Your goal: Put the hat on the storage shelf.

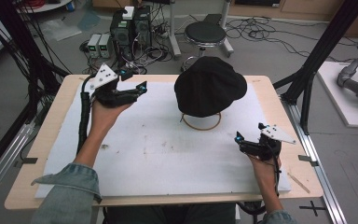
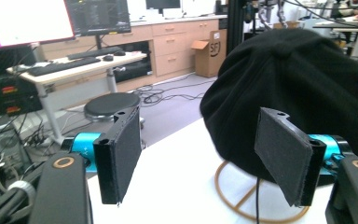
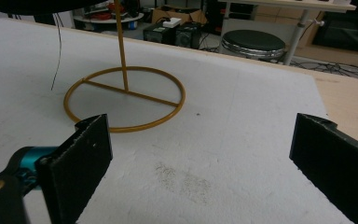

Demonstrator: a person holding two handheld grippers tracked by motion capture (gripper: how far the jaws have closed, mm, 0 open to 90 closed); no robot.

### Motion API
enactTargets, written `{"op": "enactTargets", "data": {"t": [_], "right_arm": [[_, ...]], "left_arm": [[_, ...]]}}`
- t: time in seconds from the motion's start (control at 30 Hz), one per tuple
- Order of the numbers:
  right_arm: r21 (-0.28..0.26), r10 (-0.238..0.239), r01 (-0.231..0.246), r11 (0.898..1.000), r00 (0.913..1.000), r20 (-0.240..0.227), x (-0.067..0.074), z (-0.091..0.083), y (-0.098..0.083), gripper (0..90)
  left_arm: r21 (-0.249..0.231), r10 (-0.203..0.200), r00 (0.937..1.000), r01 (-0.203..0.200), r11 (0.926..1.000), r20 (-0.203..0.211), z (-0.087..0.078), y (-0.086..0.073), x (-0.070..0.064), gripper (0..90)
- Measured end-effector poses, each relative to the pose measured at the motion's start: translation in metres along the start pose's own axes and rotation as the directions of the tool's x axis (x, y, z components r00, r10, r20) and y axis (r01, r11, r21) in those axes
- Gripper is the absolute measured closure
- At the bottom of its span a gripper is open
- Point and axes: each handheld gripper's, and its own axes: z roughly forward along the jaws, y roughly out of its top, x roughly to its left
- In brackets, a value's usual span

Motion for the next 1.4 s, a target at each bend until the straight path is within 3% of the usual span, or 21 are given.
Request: {"op": "enactTargets", "data": {"t": [0.13, 0.4, 0.7, 0.83, 1.03, 1.4], "right_arm": [[0.003, 0.002, -0.002, 1.000, 1.0000, -0.002, 0.001, 0.001, 0.000, 5.3], [0.001, 0.002, -0.002, 1.000, 1.0000, -0.005, 0.002, 0.003, 0.001, 5.3], [0.001, 0.007, -0.007, 1.000, 1.0000, -0.007, 0.002, 0.003, 0.001, 5.2], [-0.004, 0.013, -0.013, 1.000, 0.9999, -0.003, 0.002, 0.002, 0.002, 5.3], [-0.016, 0.035, -0.035, 0.999, 0.9994, -0.005, -0.001, 0.005, 0.002, 5.2], [-0.023, 0.029, -0.029, 0.999, 0.9995, -0.012, 0.002, 0.008, 0.004, 5.2]], "left_arm": [[0.005, -0.015, 0.9996, 0.015, 0.9999, -0.026, -0.020, -0.014, 0.004, 30.9], [0.057, 0.010, 0.9960, -0.005, 0.9984, -0.089, -0.059, -0.038, 0.006, 29.5], [0.071, -0.018, 0.9864, 0.030, 0.9970, -0.163, -0.101, -0.067, 0.011, 27.1], [0.084, -0.033, 0.9782, 0.051, 0.9952, -0.205, -0.118, -0.080, 0.015, 26.9], [0.092, -0.015, 0.9750, 0.036, 0.9951, -0.222, -0.136, -0.092, 0.013, 26.3], [0.104, -0.036, 0.9683, 0.063, 0.9925, -0.247, -0.157, -0.112, 0.012, 21.6]]}}
